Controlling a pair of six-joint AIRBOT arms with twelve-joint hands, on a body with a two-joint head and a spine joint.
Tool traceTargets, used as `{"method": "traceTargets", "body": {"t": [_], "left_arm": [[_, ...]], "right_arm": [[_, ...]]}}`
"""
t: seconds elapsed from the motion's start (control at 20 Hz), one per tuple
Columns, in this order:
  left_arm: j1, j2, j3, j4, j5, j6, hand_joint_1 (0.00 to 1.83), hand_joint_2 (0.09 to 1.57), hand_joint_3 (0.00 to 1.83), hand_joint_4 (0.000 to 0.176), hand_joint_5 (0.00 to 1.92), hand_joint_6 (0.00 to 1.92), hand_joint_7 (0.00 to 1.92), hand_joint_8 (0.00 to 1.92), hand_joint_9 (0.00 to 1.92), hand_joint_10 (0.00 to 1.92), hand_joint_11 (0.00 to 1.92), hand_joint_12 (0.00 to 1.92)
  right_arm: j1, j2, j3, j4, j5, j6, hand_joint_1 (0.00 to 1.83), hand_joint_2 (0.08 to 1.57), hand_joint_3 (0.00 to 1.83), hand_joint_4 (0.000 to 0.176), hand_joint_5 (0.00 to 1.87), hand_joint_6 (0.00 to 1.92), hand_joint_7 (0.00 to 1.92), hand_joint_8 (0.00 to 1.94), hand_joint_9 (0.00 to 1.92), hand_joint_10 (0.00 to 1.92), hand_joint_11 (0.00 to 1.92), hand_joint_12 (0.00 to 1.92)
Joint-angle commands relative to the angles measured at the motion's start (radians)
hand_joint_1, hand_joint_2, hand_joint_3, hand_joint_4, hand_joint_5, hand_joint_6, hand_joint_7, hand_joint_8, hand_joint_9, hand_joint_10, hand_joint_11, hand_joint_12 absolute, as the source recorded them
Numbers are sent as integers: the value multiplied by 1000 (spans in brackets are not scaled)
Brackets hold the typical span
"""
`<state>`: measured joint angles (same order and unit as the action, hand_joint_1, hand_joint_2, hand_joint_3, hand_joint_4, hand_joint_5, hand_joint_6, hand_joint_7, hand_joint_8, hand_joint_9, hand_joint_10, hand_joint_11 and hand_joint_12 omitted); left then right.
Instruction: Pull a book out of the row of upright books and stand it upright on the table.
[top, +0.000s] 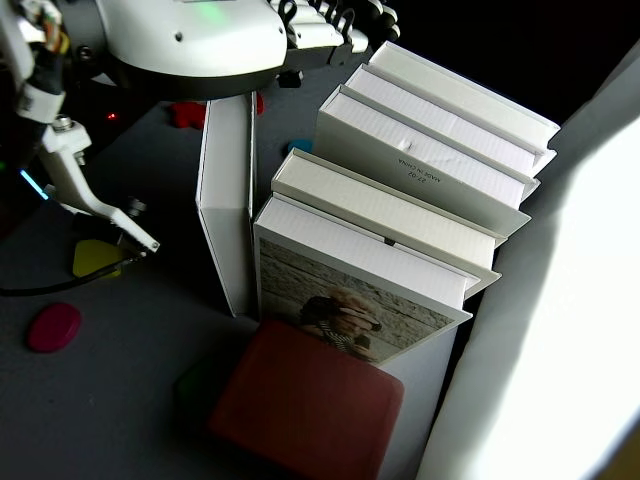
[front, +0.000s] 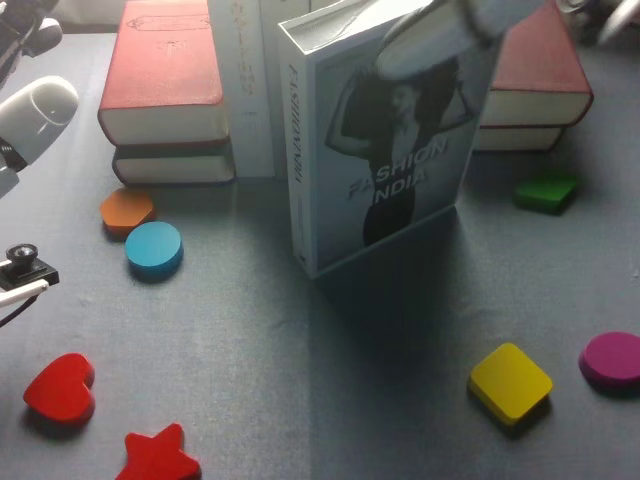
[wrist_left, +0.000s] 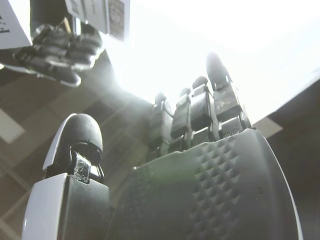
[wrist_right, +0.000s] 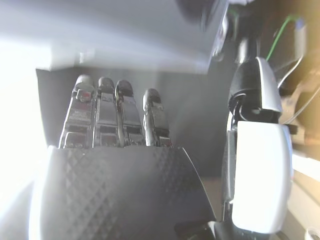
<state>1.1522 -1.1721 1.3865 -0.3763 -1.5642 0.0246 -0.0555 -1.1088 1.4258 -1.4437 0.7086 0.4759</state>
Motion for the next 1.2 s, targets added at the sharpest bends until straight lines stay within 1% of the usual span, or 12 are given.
{"method": "traceTargets", "body": {"t": [0.0,0.1,0.2,0.3,0.45,0.6,0.8,0.85,0.9,0.95,1.0,1.15], "left_arm": [[-1,-3,-1,-9,-126,-11,243,1335,0,40,146,0,48,0,54,5,0,657],[7,-3,-4,-14,-139,-15,275,1335,0,35,148,1,47,0,51,3,0,655],[13,-1,-9,-15,-149,-17,286,1332,0,42,148,1,44,0,55,3,0,677],[15,3,-14,-15,-159,-16,346,1317,0,66,147,1,14,0,37,0,0,642],[16,6,-18,-14,-166,-15,347,1302,0,67,75,3,0,0,0,0,0,126],[16,6,-23,-10,-168,-15,362,1323,5,56,69,1,0,0,0,0,0,61],[14,5,-28,-2,-168,-13,401,1367,0,92,29,2,0,0,0,0,0,158],[14,5,-29,0,-168,-13,375,1363,0,123,12,1,0,0,0,0,0,227],[13,6,-30,4,-168,-13,361,1363,0,129,2,0,0,0,0,0,0,247],[11,5,-30,9,-168,-13,340,1365,0,109,0,0,0,0,0,0,0,179],[10,5,-31,13,-168,-13,324,1366,1,112,0,0,0,0,0,0,0,125],[3,5,-34,26,-169,-10,308,1373,0,89,0,0,0,0,43,8,0,398]], "right_arm": [[0,24,-16,118,17,-40,438,1144,31,90,36,10,0,0,0,0,0,278],[-42,95,-50,291,42,-165,420,1218,13,169,0,2,0,0,0,0,0,3],[-118,153,-64,474,100,-258,298,1290,32,130,0,0,0,0,0,0,0,0],[-197,197,-91,623,145,-354,301,1317,32,119,0,0,0,0,0,0,0,0],[-410,233,-118,955,324,-506,510,1232,0,10,0,0,0,0,0,0,0,0],[-657,241,-146,1237,571,-596,604,1187,0,0,0,0,0,0,0,0,0,0],[-845,241,-205,1424,774,-661,635,1154,0,0,0,0,0,0,0,0,5,2],[-879,241,-220,1453,812,-680,570,1190,0,0,0,0,0,0,13,5,58,29],[-905,241,-232,1472,840,-694,576,1203,0,0,0,0,0,0,33,4,11,476],[-932,242,-245,1490,864,-709,593,1202,0,0,0,0,0,0,53,12,1,883],[-949,242,-255,1500,878,-720,572,1211,0,0,0,0,0,0,62,17,0,969],[-985,243,-281,1513,906,-746,516,1237,0,0,0,0,0,0,105,38,0,897]]}}
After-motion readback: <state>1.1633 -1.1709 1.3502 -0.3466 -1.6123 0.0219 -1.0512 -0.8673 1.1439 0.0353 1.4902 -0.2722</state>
